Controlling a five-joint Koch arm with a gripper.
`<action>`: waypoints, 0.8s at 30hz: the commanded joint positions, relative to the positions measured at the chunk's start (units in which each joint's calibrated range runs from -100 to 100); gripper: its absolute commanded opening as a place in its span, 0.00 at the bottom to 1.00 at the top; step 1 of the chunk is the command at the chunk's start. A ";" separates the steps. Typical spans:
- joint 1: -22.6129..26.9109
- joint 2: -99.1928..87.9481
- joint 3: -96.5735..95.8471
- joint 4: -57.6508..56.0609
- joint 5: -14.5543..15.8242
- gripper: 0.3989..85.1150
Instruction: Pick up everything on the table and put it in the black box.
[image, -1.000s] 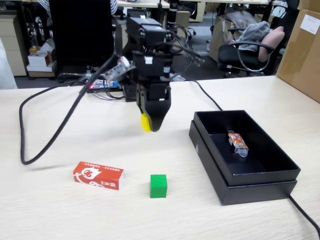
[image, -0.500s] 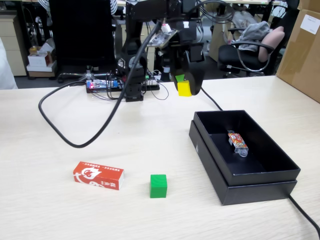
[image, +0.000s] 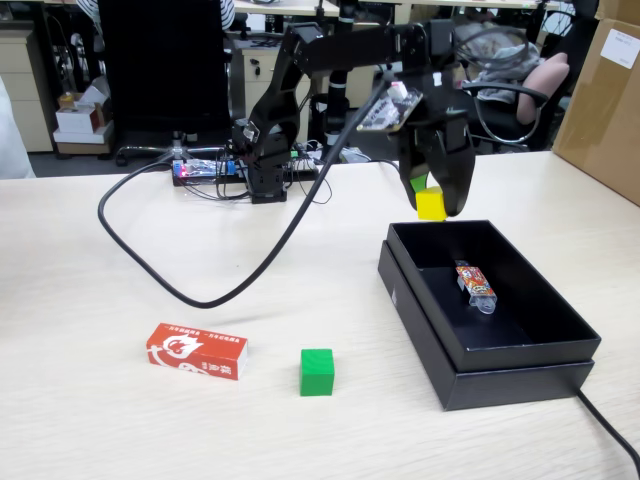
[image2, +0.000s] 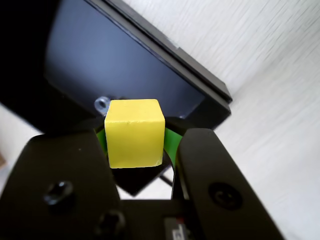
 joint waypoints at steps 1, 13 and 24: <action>0.24 2.99 5.33 3.25 0.10 0.03; 0.68 10.22 2.71 6.45 0.24 0.43; -0.20 -3.55 2.25 6.36 1.27 0.45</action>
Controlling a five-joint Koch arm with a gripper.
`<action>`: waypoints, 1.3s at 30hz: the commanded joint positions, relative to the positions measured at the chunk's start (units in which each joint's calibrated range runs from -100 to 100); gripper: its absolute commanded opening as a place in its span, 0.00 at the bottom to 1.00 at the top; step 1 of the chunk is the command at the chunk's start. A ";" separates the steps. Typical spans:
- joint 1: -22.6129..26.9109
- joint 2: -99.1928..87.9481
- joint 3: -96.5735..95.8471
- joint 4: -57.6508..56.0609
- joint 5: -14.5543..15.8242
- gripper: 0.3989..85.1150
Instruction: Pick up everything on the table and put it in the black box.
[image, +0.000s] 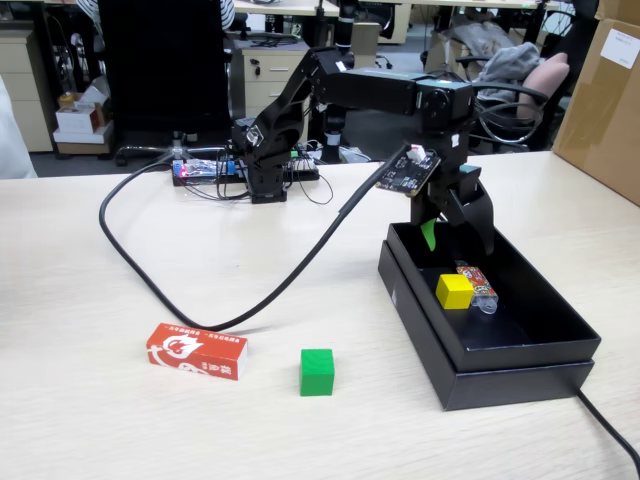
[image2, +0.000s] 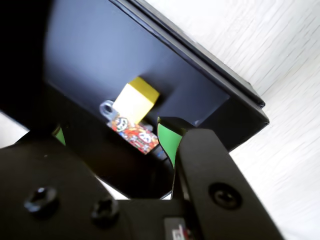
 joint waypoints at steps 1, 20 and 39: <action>-0.78 -12.12 1.16 1.84 0.39 0.45; -12.75 -28.53 -5.10 1.75 -2.59 0.46; -25.84 -15.79 -4.82 7.62 -6.45 0.49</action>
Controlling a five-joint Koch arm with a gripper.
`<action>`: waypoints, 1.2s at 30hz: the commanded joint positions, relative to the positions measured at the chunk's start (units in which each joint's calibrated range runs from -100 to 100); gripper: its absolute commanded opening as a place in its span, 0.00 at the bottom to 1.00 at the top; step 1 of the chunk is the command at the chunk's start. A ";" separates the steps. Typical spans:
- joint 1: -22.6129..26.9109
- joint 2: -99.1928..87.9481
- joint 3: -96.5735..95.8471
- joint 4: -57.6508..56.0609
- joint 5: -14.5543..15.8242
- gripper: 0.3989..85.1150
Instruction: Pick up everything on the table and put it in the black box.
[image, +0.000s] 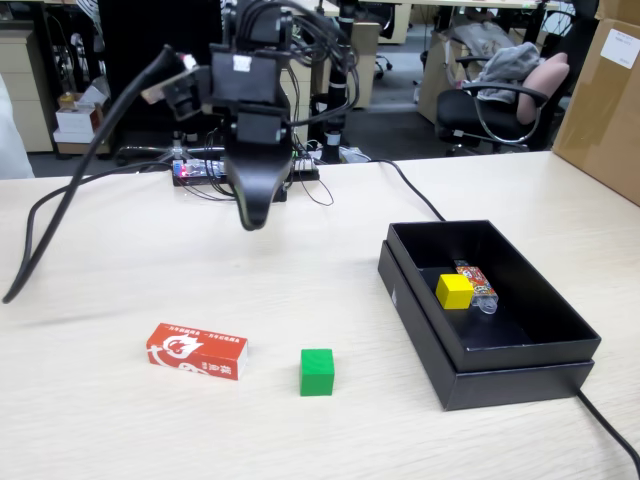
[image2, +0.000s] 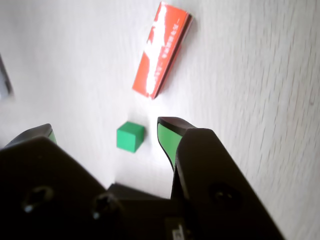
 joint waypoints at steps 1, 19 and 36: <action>-1.22 2.28 3.94 3.02 -0.73 0.49; -4.93 26.49 12.55 3.88 -0.88 0.49; -4.40 36.48 12.82 5.70 4.79 0.49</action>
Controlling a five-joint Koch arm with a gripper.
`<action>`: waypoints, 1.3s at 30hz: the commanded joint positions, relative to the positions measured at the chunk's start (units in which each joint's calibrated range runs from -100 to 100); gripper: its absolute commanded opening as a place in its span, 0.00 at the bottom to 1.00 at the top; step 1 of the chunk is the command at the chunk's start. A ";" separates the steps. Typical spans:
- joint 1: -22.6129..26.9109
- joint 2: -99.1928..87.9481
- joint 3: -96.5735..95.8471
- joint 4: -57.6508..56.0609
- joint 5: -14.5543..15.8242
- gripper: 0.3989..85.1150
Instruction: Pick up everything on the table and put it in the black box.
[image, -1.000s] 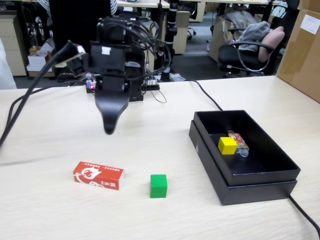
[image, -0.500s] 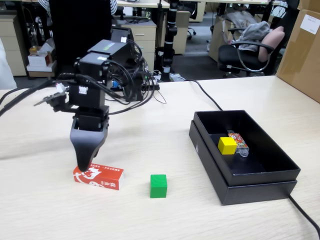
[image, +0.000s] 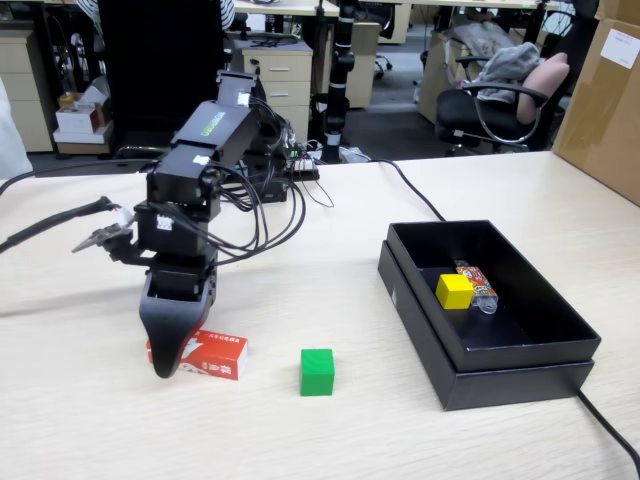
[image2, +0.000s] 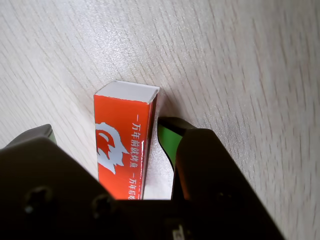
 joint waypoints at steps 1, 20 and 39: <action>0.44 -1.52 3.14 1.17 2.05 0.49; 1.51 -1.64 2.60 1.17 2.39 0.08; 7.62 -25.51 0.88 -7.81 3.42 0.05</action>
